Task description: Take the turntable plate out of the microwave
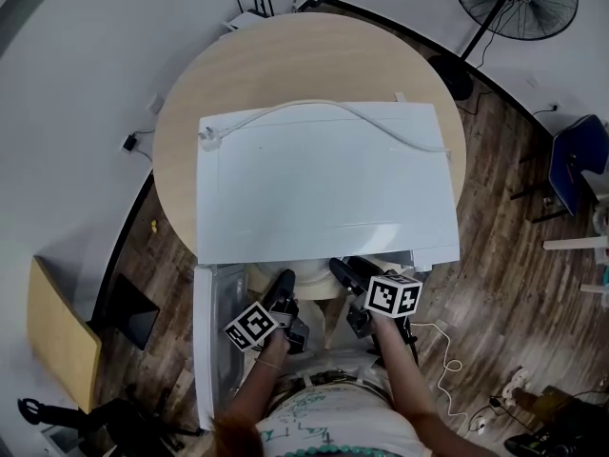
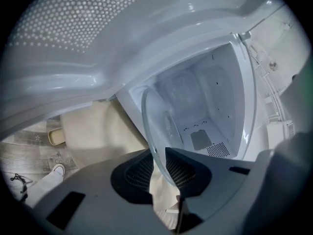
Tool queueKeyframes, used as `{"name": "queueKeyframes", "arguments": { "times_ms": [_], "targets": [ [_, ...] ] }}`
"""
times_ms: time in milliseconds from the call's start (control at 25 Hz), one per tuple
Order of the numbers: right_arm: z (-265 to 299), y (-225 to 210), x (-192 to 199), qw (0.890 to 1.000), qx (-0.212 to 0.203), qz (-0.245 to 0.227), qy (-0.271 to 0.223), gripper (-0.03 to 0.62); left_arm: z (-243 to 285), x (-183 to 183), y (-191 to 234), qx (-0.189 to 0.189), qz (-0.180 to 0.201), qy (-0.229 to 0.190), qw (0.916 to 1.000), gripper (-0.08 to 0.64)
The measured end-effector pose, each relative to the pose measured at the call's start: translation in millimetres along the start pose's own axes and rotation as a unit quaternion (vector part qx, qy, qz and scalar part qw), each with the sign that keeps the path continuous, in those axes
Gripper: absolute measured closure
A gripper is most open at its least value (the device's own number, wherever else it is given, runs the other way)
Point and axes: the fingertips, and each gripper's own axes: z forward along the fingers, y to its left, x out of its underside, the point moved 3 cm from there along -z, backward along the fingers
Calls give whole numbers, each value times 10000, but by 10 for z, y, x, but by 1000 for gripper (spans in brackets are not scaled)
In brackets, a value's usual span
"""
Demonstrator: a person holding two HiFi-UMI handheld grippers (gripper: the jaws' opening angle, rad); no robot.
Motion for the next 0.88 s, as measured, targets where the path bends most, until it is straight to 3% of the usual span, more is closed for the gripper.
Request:
{"name": "queueKeyframes", "arguments": {
  "times_ms": [320, 520, 760, 880],
  "targets": [
    [44, -37, 6, 9999, 54, -154, 51, 390, -181, 147, 38, 37, -43, 149, 9999, 477],
    [55, -108, -10, 9998, 65, 143, -89, 410, -238, 231, 34, 61, 8, 205, 9998, 476],
    [30, -150, 1, 9987, -46, 500, -132, 484, -289, 358, 68, 94, -142, 284, 9995, 476],
    [7, -156, 6, 9978, -101, 640, -120, 498, -284, 403, 80, 66, 211, 373, 9991, 466]
  ]
}}
